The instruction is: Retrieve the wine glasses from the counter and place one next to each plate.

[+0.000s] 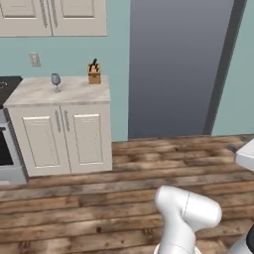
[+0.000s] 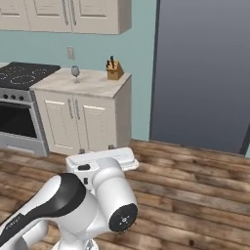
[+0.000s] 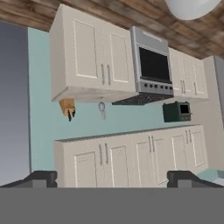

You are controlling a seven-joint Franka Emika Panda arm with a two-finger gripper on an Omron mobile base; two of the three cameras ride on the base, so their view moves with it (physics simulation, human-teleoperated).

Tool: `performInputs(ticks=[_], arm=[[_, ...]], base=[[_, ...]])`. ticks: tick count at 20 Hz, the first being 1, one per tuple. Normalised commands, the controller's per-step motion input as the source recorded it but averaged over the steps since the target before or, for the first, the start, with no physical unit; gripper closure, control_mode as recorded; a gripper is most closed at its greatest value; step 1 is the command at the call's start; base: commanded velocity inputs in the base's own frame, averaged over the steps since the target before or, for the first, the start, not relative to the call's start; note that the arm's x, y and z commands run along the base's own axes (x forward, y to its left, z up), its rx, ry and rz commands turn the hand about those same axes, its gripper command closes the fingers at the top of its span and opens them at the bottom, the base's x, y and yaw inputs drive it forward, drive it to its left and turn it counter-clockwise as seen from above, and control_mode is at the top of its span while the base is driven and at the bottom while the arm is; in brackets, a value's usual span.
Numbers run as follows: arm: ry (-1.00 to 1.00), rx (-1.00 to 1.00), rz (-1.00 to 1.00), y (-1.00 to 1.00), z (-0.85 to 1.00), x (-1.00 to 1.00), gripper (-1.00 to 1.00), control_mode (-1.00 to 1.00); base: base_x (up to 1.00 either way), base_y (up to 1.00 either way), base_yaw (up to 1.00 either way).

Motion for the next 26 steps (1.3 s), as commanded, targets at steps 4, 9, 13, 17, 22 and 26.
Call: performInputs(ticks=[4, 9, 13, 17, 22, 26], arm=[[0.0, 0.0, 0.0, 0.0, 0.0, 0.0, -1.0, 1.0], [0.0, 0.0, 0.0, 0.0, 0.0, 0.0, -1.0, 1.0], [0.0, 0.0, 0.0, 0.0, 0.0, 0.0, -1.0, 1.0], [0.0, 0.0, 0.0, 0.0, 0.0, 0.0, -1.0, 1.0], [0.0, 0.0, 0.0, 0.0, 0.0, 0.0, -1.0, 1.0], [0.0, 0.0, 0.0, 0.0, 0.0, 0.0, -1.0, 1.0]], base=[[1.0, 1.0, -0.04], [1.0, 0.37, -0.13], [1.0, -0.9, 0.26], [1.0, -0.5, 0.13], [0.81, 0.92, -0.25], [0.52, 1.0, -0.46]])
